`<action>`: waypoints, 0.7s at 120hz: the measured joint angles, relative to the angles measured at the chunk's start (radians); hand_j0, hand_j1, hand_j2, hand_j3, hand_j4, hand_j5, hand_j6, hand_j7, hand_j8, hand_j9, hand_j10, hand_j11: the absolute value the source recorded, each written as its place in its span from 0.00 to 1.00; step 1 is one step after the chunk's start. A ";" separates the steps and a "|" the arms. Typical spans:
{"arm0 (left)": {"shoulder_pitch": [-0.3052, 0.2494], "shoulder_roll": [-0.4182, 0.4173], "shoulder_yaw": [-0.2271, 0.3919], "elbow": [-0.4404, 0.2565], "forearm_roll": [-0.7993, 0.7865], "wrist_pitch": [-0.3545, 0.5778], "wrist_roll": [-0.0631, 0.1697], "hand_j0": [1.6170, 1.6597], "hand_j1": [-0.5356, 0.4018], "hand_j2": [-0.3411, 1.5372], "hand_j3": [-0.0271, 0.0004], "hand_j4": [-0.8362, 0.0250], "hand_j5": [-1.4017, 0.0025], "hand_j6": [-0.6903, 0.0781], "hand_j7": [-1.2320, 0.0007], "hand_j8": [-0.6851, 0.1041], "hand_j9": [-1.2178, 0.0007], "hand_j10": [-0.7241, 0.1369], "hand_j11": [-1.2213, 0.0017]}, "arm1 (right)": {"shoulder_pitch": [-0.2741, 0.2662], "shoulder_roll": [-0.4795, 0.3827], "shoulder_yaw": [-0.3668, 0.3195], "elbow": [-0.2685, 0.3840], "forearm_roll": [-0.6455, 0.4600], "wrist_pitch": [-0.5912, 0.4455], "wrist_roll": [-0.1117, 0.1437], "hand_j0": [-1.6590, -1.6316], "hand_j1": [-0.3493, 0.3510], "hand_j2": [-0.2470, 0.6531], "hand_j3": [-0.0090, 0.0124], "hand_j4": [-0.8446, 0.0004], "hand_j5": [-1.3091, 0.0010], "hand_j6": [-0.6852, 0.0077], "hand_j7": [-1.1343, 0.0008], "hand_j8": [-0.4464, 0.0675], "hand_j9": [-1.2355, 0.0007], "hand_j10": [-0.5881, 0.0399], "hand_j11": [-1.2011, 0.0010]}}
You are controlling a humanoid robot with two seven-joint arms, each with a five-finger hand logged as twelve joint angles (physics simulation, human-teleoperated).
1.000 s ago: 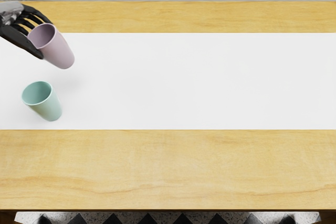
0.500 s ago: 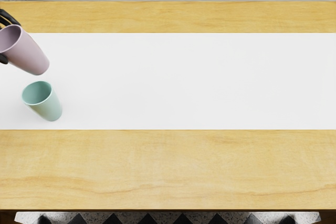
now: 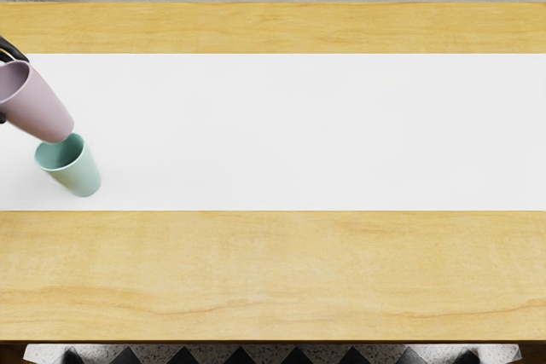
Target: Pick up cup and place in cup with left hand
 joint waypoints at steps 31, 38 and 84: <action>0.013 0.020 0.000 -0.001 -0.015 -0.030 0.000 0.91 0.44 0.29 0.99 0.48 0.50 0.46 0.43 0.38 0.43 0.24 0.43 | 0.000 0.000 0.000 0.000 0.000 0.000 0.001 0.04 0.03 0.27 0.42 0.98 0.98 0.96 0.98 0.83 0.98 0.91 0.98; 0.014 0.020 0.000 -0.001 -0.016 -0.034 0.000 0.91 0.44 0.29 0.99 0.48 0.50 0.46 0.43 0.38 0.43 0.24 0.43 | 0.000 0.000 0.000 0.000 0.000 0.000 0.001 0.04 0.03 0.27 0.42 0.98 0.98 0.96 0.98 0.83 0.98 0.91 0.98; 0.023 0.012 0.005 0.004 -0.014 -0.012 0.000 0.89 0.45 0.29 0.99 0.49 0.48 0.47 0.41 0.39 0.41 0.23 0.41 | 0.000 0.000 0.000 0.000 0.000 0.000 0.000 0.04 0.03 0.27 0.42 0.98 0.98 0.96 0.98 0.83 0.98 0.91 0.98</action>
